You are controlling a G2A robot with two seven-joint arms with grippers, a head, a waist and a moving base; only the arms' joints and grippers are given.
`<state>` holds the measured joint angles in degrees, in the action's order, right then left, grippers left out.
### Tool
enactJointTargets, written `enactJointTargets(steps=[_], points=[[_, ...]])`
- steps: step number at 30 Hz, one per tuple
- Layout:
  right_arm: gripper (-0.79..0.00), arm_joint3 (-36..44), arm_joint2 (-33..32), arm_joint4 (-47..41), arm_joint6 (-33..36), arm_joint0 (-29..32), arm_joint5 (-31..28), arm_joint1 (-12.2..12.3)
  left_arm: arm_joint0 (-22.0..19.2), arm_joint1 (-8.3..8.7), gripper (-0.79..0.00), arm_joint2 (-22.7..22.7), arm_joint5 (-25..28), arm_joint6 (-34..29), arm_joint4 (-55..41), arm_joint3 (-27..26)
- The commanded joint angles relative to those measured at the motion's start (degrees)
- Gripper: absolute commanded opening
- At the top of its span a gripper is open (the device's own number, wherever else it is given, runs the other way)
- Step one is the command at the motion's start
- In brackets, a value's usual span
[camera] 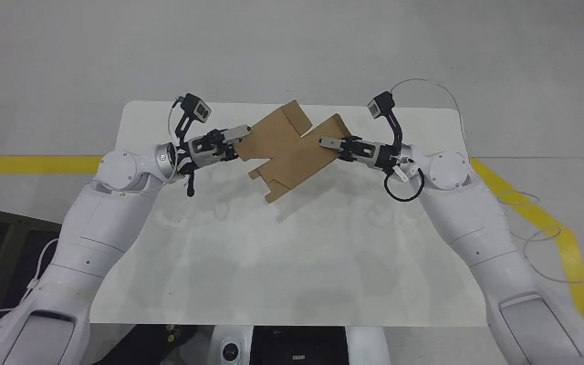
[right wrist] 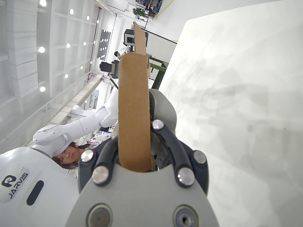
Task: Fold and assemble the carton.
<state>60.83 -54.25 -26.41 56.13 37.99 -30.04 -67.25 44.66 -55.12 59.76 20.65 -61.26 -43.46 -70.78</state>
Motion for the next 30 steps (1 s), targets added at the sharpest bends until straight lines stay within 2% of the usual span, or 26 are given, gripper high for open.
enactJointTargets(steps=[1,5,8,12,13,16,20,24,25,26,27,28,29,30], points=[[-0.785,0.0,-0.1,0.2,0.1,0.1,0.1,-0.1,-0.2,-0.18,-0.425,-0.1,-0.1,-0.2,0.5,0.8],[-0.785,-0.1,-0.3,0.5,0.2,0.1,0.3,-0.2,-0.8,-0.45,-0.406,-0.4,-0.9,-0.4,2.7,2.2],[-0.785,-0.2,-0.4,0.8,0.3,0.2,0.5,-0.2,-1.1,-0.62,-0.422,-0.7,-1.2,-0.5,4.6,2.8],[-0.785,-0.2,-0.6,1.1,0.3,0.3,0.6,-0.3,-1.3,-0.86,-0.548,-0.9,-1.3,-0.6,6.4,3.2],[-0.785,-0.2,-0.7,1.2,0.3,0.3,0.6,-0.4,-1.3,-0.91,-0.640,-1.0,-1.3,-0.6,6.8,3.3],[-0.785,-0.2,-0.8,1.3,0.4,0.4,0.6,-0.4,-1.4,-1.07,-0.717,-1.0,-1.3,-0.7,7.8,3.6],[-0.785,-0.3,-1.0,1.4,0.5,0.5,0.6,-0.5,-1.5,-1.26,-0.757,-1.1,-1.5,-0.9,8.7,3.7],[-0.785,-0.4,-1.2,1.7,0.6,0.5,0.7,-0.6,-1.6,-1.47,-0.705,-1.0,-1.7,-1.1,9.4,3.8],[-0.785,-0.4,-1.2,1.7,0.6,0.5,0.7,-0.7,-1.6,-1.52,-0.773,-1.0,-1.8,-1.2,9.5,3.8],[-0.785,-0.4,-1.2,1.7,0.6,0.5,0.8,-0.7,-1.6,-1.57,-0.785,-1.0,-1.7,-1.3,9.4,3.8],[-0.619,-0.5,-1.3,1.8,0.7,0.5,0.9,-0.7,-1.5,-1.63,-0.785,-0.9,-1.7,-1.5,9.1,3.7],[-0.120,-0.6,-1.4,1.9,0.7,0.5,0.9,-0.7,-1.5,-1.68,-0.785,-0.8,-1.6,-1.6,8.9,3.7],[0.000,-0.8,-1.5,1.9,0.7,0.6,0.9,-0.7,-1.5,-1.72,-0.785,-0.6,-1.5,-1.7,8.6,3.7],[0.000,-0.9,-1.8,2.0,0.7,0.6,0.9,-0.6,-1.4,-1.74,-0.785,-0.4,-1.5,-1.9,8.3,3.6]])
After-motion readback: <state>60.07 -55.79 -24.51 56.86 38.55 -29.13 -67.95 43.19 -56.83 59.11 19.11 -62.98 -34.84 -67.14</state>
